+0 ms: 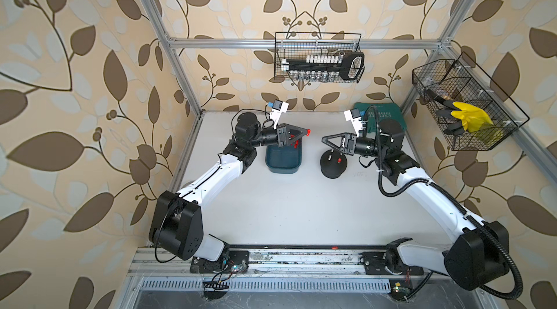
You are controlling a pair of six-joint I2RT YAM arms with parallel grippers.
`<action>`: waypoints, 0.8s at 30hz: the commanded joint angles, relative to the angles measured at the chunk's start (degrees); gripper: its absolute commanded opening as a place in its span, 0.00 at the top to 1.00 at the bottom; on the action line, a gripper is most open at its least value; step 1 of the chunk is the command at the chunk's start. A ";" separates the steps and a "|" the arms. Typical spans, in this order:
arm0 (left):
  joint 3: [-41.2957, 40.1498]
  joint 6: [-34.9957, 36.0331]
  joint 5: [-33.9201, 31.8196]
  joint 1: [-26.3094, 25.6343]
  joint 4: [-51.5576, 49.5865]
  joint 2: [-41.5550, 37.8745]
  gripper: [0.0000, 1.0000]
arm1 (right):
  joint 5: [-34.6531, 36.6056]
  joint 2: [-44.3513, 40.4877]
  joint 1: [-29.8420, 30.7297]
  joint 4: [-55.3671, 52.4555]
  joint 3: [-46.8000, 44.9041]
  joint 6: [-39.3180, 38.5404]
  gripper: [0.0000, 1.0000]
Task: Cover the protruding screws with screw protection sleeves
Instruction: Pick up the screw protection sleeve from the storage box.
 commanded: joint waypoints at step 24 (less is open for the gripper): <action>0.26 -2.10 6.78 -4.85 9.91 -4.98 1.00 | -3.81 -0.49 5.29 -2.79 10.92 -3.95 0.71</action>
